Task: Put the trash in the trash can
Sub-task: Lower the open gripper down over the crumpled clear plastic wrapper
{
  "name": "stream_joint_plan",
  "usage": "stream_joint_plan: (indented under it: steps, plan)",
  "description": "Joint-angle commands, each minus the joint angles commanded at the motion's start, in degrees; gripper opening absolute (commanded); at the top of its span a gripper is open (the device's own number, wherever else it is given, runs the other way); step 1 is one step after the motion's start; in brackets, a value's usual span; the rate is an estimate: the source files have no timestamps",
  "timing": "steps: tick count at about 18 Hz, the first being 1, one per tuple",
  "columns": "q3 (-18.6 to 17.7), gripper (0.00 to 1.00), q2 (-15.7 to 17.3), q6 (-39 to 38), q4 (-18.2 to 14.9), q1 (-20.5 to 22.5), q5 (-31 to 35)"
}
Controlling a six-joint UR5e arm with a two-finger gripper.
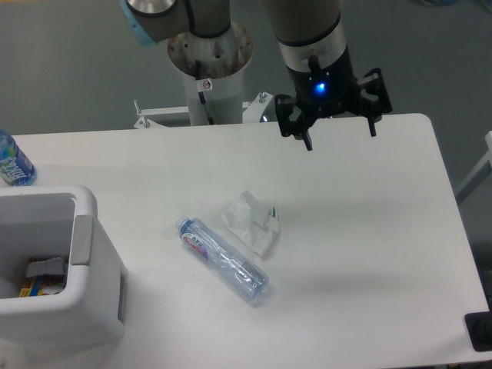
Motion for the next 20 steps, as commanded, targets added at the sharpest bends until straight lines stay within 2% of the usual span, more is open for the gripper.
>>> stream_joint_plan:
  steps: [9,14,15,18,20]
  plan:
    - [-3.07,1.00,0.09,-0.70,0.00,-0.79,-1.93]
    - [-10.01,1.00,0.26,-0.88,0.44,-0.53,-5.10]
    - [-11.24,1.00,0.61,-0.88,1.57,-0.79,-5.01]
    - [-15.10,1.00,1.05,-2.19,7.63,-0.79,-4.83]
    - [-17.13,1.00,1.14,-2.02,9.92,-0.88,-5.18]
